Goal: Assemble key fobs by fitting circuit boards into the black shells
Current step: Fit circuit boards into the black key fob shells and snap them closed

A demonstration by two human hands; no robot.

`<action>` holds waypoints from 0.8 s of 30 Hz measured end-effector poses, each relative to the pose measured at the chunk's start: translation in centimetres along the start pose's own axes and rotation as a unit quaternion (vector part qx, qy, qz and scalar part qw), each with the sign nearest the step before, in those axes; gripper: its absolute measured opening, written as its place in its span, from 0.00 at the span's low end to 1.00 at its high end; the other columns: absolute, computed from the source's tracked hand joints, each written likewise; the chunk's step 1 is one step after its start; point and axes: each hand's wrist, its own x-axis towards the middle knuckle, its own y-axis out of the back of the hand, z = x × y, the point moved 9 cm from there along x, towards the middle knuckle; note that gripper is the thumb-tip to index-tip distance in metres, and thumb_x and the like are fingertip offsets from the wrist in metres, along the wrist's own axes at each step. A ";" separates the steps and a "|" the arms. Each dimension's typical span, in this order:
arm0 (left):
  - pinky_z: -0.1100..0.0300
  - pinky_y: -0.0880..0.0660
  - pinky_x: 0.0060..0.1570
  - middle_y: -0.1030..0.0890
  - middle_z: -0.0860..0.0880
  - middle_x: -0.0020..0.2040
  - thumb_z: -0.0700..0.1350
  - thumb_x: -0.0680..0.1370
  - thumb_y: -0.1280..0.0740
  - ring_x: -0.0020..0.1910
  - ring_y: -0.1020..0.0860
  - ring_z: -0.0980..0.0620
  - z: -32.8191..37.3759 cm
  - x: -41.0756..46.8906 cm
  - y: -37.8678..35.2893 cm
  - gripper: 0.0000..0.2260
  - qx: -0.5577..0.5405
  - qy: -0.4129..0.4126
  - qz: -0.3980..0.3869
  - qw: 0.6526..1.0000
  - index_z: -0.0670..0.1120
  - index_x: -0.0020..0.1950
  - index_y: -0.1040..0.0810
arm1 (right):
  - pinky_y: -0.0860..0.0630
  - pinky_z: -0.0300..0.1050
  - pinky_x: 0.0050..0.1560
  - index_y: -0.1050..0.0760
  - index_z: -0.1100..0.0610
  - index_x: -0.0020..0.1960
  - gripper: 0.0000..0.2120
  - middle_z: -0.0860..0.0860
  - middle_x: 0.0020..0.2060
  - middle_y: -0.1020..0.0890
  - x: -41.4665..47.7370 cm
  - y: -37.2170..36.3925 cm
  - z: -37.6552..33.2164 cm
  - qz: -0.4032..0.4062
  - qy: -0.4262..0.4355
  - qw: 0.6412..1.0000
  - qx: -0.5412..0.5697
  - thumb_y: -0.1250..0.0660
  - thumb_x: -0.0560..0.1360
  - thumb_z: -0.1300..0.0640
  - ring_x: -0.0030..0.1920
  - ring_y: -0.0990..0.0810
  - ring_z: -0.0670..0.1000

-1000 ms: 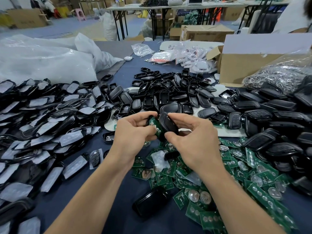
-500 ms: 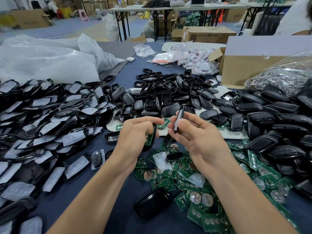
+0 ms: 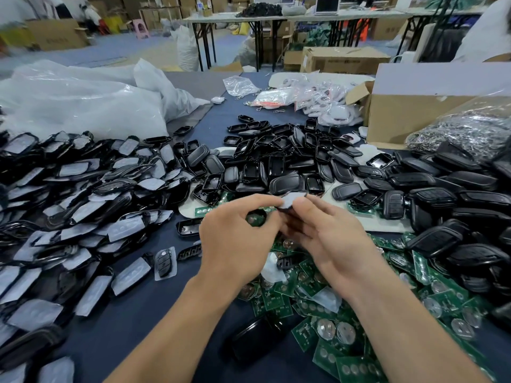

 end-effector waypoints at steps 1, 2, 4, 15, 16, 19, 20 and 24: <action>0.61 0.26 0.30 0.17 0.62 0.33 0.53 0.73 0.25 0.28 0.22 0.57 -0.4 0.2 0.1 0.09 -0.024 0.020 0.003 1.000 0.69 0.48 0.16 | 0.15 0.49 0.51 0.19 0.56 0.61 0.11 0.53 0.47 0.12 0.0 0.6 -0.7 0.033 0.037 0.996 -0.076 0.28 0.79 0.60 0.47 0.13 0.54; 0.65 0.28 0.29 0.18 0.61 0.32 0.52 0.74 0.23 0.27 0.23 0.59 -0.9 0.4 0.3 0.10 -0.055 0.042 0.008 0.998 0.69 0.46 0.16 | 0.15 0.50 0.51 0.20 0.52 0.62 0.13 0.50 0.48 0.12 -0.3 1.1 -1.5 0.067 0.076 0.984 -0.145 0.27 0.78 0.59 0.46 0.12 0.52; 0.68 0.32 0.27 0.20 0.61 0.28 0.47 0.74 0.22 0.24 0.28 0.60 -1.8 0.9 0.4 0.15 -0.123 0.088 0.019 0.988 0.70 0.40 0.16 | 0.16 0.48 0.51 0.19 0.45 0.62 0.17 0.43 0.51 0.13 -1.0 1.3 -3.1 0.108 0.158 0.949 -0.251 0.24 0.75 0.56 0.46 0.13 0.44; 0.67 0.41 0.22 0.34 0.53 0.24 0.40 0.77 0.27 0.23 0.42 0.55 -3.8 0.9 -2.3 0.08 -0.318 0.202 -0.101 0.921 0.49 0.39 0.12 | 0.27 0.39 0.65 0.23 0.44 0.71 0.29 0.42 0.59 0.17 -3.4 -2.4 -4.3 0.108 0.301 0.791 -0.522 0.22 0.73 0.56 0.58 0.21 0.45; 0.66 0.42 0.22 0.35 0.52 0.24 0.42 0.78 0.27 0.24 0.42 0.55 -3.6 0.9 -2.5 0.09 -0.323 0.197 -0.111 0.919 0.50 0.38 0.12 | 0.24 0.42 0.64 0.22 0.44 0.70 0.27 0.43 0.58 0.15 -3.4 -2.4 -4.3 0.109 0.306 0.787 -0.524 0.22 0.73 0.56 0.57 0.19 0.46; 0.66 0.39 0.23 0.32 0.52 0.25 0.56 0.78 0.29 0.24 0.39 0.55 -3.0 0.8 -2.8 0.14 -0.349 0.192 -0.140 0.906 0.51 0.36 0.13 | 0.22 0.40 0.59 0.19 0.44 0.65 0.21 0.39 0.51 0.14 -2.5 -1.8 -3.5 0.082 0.262 0.841 -0.466 0.23 0.74 0.56 0.52 0.17 0.40; 0.66 0.38 0.23 0.31 0.52 0.26 0.60 0.79 0.33 0.24 0.37 0.55 -3.2 0.7 -3.0 0.18 -0.366 0.206 -0.145 0.896 0.50 0.40 0.12 | 0.22 0.39 0.58 0.18 0.45 0.64 0.20 0.38 0.50 0.14 -1.9 -1.5 -3.0 0.061 0.227 0.883 -0.407 0.24 0.74 0.58 0.52 0.17 0.39; 0.64 0.36 0.24 0.29 0.48 0.29 0.47 0.84 0.48 0.26 0.37 0.53 -4.2 0.8 -2.4 0.24 -0.424 0.235 -0.116 0.867 0.43 0.53 0.12 | 0.16 0.45 0.54 0.15 0.55 0.56 0.12 0.53 0.49 0.12 -0.4 -1.1 -0.8 -0.007 0.091 0.990 -0.107 0.27 0.76 0.66 0.49 0.14 0.49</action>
